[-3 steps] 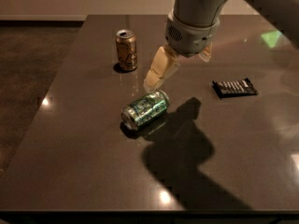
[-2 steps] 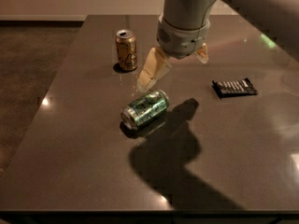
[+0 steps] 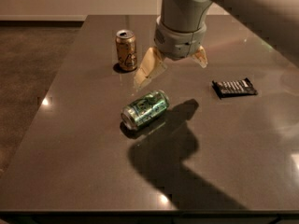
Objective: Place green can upright
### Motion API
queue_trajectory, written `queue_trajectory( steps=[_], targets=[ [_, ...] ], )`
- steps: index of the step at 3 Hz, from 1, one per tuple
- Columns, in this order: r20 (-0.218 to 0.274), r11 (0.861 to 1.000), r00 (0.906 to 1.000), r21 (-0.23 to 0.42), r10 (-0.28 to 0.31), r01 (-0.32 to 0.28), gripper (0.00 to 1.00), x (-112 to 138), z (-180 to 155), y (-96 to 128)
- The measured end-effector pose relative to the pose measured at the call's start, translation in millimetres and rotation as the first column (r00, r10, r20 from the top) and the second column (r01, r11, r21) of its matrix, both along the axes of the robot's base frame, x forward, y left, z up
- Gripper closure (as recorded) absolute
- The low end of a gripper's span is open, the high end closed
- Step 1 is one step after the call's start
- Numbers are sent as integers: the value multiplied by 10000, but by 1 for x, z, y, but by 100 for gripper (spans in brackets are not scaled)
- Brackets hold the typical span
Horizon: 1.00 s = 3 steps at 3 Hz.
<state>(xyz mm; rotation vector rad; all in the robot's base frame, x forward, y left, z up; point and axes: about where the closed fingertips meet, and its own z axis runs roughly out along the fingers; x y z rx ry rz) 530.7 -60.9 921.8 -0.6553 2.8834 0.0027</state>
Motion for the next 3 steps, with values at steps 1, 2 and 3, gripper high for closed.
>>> queue_trajectory(
  steps=[1,2,3],
  targets=[
    [-187,10000,9998,41,36,-35,0,4,-2,3],
    [-801,9982,9951,-216,-583,567,0,8,-11,13],
    [-1085,9812,9752,-301,-1929,1908,0,7,-16,29]
  ],
)
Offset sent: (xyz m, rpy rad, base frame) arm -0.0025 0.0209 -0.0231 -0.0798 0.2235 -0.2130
